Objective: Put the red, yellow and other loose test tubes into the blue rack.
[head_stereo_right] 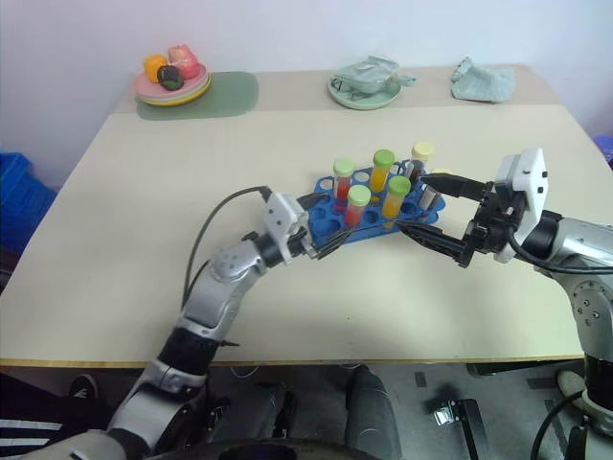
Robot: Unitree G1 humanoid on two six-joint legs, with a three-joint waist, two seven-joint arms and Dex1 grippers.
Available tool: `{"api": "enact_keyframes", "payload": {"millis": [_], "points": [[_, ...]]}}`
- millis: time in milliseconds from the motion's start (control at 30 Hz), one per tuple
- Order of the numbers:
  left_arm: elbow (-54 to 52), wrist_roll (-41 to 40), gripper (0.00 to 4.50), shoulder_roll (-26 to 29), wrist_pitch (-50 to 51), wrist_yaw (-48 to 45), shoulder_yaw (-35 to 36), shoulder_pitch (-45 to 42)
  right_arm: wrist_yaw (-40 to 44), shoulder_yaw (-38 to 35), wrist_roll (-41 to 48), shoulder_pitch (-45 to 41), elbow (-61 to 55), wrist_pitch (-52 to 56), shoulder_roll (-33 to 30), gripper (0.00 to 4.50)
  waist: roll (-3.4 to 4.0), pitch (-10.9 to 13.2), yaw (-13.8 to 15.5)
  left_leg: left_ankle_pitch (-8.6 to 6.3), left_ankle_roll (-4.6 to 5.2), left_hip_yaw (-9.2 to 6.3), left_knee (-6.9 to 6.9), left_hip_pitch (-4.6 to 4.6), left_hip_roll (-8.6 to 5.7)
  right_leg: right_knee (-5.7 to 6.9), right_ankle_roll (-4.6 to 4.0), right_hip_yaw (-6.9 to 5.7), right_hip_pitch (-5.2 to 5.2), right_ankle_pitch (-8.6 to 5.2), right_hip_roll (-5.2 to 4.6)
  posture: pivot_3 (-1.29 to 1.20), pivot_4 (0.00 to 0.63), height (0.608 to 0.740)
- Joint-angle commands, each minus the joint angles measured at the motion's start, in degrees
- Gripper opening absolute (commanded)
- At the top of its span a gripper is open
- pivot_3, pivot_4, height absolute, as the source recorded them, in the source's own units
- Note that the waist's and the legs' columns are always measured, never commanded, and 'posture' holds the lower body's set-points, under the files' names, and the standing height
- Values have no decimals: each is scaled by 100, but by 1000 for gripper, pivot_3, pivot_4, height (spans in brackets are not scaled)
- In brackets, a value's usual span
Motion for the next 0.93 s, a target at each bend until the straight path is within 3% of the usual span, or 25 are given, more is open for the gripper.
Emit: {"api": "enact_keyframes", "payload": {"millis": [33, 300, 567, 933], "points": [[-1284, -529, 4389, 618, 620, -269, 440, 327, 214, -240, -163, 48, 248, -317, -130, 4500, 0, 0, -20, 0, 0, 1, 0, 0, 0, 0, 0, 0, -2, 0, 0, 0, 150, 740], [-1920, -1841, 4389, 2377, 1347, -1190, 1953, 638, 814, -356, -661, 121, 1319, -1120, -320, 4500, 4, -2, -23, 0, -1, 5, -6, 3, 17, 4, -1, 0, -4, -1, 5, 0, 150, 740], [-1008, -2547, 4389, 3837, 1237, -2494, 3168, 855, 1137, -507, -921, 258, 1998, -1559, -542, 4500, 7, 0, -34, 0, -1, 5, -10, 6, 16, 5, -2, 0, -3, -2, 7, 0, 150, 740], [-628, -2534, 4389, 3674, 611, -2821, 3145, 981, 1047, -435, -956, -58, 1987, -1483, -619, 4500, 8, 0, -80, -1, -2, 4, -13, 5, 25, 4, -2, 0, -6, -2, 8, 0, 150, 740]]}}
